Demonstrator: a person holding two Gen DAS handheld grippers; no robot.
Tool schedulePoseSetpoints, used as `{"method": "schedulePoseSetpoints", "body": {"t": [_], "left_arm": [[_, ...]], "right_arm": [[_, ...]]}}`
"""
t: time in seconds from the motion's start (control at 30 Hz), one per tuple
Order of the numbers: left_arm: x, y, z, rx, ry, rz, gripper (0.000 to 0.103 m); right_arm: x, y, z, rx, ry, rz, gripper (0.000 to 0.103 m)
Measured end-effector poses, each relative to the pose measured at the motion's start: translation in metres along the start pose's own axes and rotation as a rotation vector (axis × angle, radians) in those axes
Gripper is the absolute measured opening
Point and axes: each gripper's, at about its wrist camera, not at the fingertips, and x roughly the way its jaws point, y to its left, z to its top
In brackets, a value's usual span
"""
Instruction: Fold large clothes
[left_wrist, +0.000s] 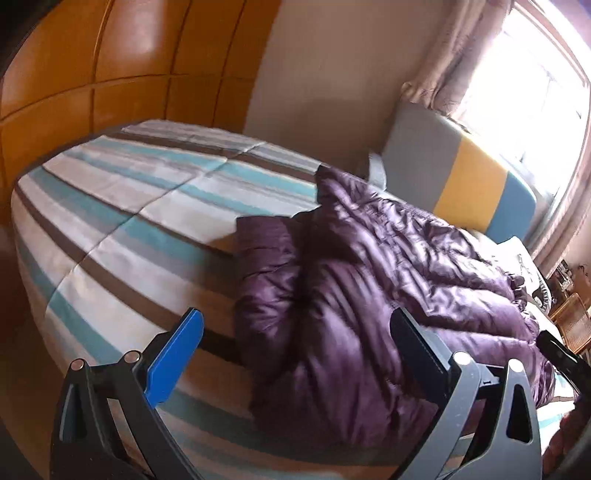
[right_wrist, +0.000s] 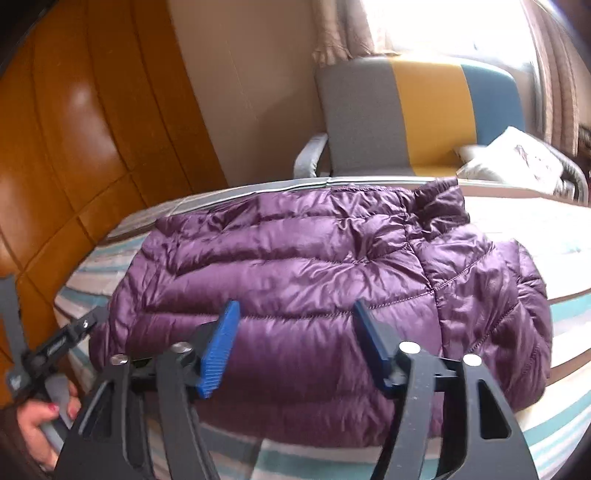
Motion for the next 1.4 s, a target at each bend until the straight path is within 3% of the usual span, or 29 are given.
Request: {"method": "schedulePoseSetpoints", "body": {"t": [0.07,0.17,0.2,0.23,0.3,0.43,0.57,0.67,0.77,0.87,1.07,1.2,1.3,1.4], "left_arm": [[0.005,0.002,0.000,-0.019,0.031,-0.003,0.101],[0.006,0.009,-0.003,-0.064,0.049,-0.049,0.101],[0.006,0.009,-0.004,-0.068,0.059,-0.071,0.099],[0.008,0.008,-0.005,-0.071,0.072,-0.094,0.097],[0.010,0.003,-0.008,-0.073,0.099,-0.125,0.089],[0.019,-0.001,-0.014,-0.075,0.141,-0.152,0.081],[0.024,-0.004,-0.013,-0.091,0.144,-0.187,0.082],[0.031,-0.003,-0.011,-0.121,0.141,-0.223,0.082],[0.036,-0.002,-0.010,-0.156,0.129,-0.237,0.081],[0.042,0.003,-0.009,-0.222,0.128,-0.241,0.073],[0.054,0.017,-0.010,-0.385,0.164,-0.324,0.050],[0.061,0.019,-0.012,-0.473,0.196,-0.371,0.029],[0.041,-0.004,-0.003,-0.329,0.108,-0.315,0.023],[0.016,-0.029,0.007,-0.203,0.003,-0.327,0.021]], "right_arm": [[-0.005,0.005,-0.004,-0.019,-0.005,-0.018,0.059],[-0.008,0.007,-0.007,-0.036,-0.003,-0.051,0.044],[-0.009,0.007,-0.008,-0.039,-0.001,-0.053,0.034],[-0.008,0.005,-0.008,-0.036,0.004,-0.046,0.026],[-0.005,0.003,-0.009,-0.017,0.014,-0.022,0.019],[0.006,0.005,-0.012,-0.025,0.051,-0.014,0.018],[0.039,0.005,-0.028,-0.071,0.139,-0.046,0.016],[0.047,0.011,-0.037,-0.134,0.118,-0.078,0.016],[0.046,0.008,-0.039,-0.097,0.110,-0.065,0.016],[0.044,0.006,-0.041,-0.078,0.095,-0.056,0.016],[0.042,0.000,-0.043,-0.030,0.081,-0.028,0.016],[0.041,0.003,-0.044,-0.035,0.082,-0.039,0.016],[0.040,0.006,-0.044,-0.045,0.085,-0.052,0.016],[0.042,0.008,-0.043,-0.050,0.087,-0.062,0.016]]}}
